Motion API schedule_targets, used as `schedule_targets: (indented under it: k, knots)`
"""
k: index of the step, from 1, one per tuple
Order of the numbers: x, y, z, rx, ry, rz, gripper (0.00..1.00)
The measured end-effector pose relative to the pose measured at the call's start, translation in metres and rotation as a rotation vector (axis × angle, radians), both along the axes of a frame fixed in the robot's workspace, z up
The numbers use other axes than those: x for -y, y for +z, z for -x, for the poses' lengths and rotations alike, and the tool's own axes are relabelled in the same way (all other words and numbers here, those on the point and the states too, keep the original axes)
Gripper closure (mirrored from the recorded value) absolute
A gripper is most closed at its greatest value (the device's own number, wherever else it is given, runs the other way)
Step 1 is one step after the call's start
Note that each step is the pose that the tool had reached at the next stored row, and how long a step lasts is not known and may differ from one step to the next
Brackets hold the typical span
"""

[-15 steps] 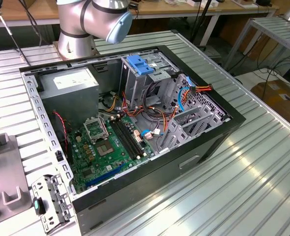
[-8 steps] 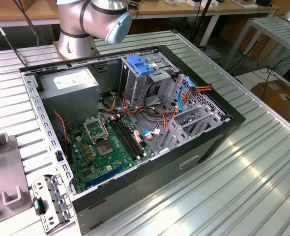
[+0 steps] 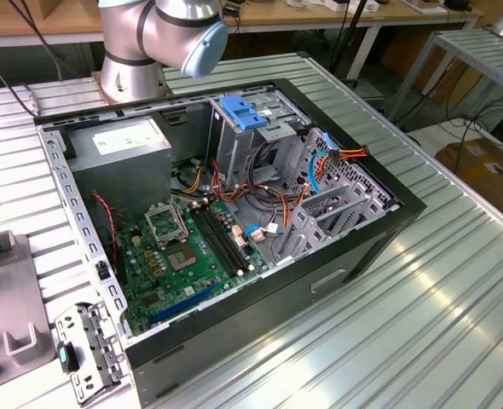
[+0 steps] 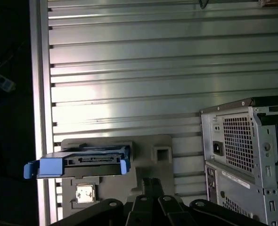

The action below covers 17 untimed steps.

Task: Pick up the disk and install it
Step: 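Reach for the disk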

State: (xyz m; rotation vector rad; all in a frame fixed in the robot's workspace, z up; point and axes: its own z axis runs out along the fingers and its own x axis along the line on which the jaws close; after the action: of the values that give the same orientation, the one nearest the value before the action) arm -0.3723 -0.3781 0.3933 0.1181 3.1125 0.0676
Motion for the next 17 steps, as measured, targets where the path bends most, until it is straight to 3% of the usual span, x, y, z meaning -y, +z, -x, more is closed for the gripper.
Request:
schedule_targets:
  k: [17]
  knots:
    - [-0.0002,0.0,0.0616,0.0,0.0,0.0,0.89]
